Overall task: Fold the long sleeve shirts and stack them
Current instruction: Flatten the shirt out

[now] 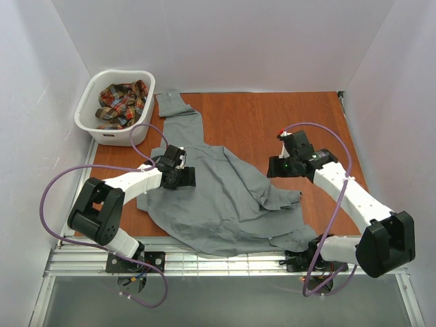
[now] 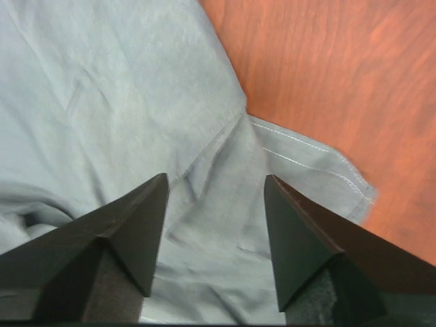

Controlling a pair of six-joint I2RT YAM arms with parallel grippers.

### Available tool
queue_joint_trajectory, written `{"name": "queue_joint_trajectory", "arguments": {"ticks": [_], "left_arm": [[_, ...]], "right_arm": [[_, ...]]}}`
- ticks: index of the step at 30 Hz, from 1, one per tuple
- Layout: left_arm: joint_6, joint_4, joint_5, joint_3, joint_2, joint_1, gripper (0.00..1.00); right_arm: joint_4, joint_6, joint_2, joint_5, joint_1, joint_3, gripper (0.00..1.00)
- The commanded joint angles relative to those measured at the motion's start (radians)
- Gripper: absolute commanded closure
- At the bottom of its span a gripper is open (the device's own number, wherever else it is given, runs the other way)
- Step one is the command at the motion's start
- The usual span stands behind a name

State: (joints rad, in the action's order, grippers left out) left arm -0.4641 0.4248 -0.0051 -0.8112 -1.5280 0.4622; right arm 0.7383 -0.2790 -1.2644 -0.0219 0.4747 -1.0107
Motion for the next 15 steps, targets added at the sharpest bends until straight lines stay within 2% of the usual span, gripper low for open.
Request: {"name": "queue_joint_trajectory", "arguments": {"ticks": [1,9,15], "left_arm": [[-0.002,0.02,-0.041,0.023,-0.006,-0.002,0.16],[-0.002,0.025,-0.047,0.023,-0.011,-0.002,0.16],[-0.004,0.025,-0.039,0.021,-0.017,0.0,0.16]], "right_arm": [[-0.15,-0.141,0.033,0.169,-0.06,0.111,0.43],[-0.419,-0.373,0.007,0.234,-0.122,0.299,0.45],[-0.585,-0.41,-0.039,0.283,-0.133,0.353,0.49]]}}
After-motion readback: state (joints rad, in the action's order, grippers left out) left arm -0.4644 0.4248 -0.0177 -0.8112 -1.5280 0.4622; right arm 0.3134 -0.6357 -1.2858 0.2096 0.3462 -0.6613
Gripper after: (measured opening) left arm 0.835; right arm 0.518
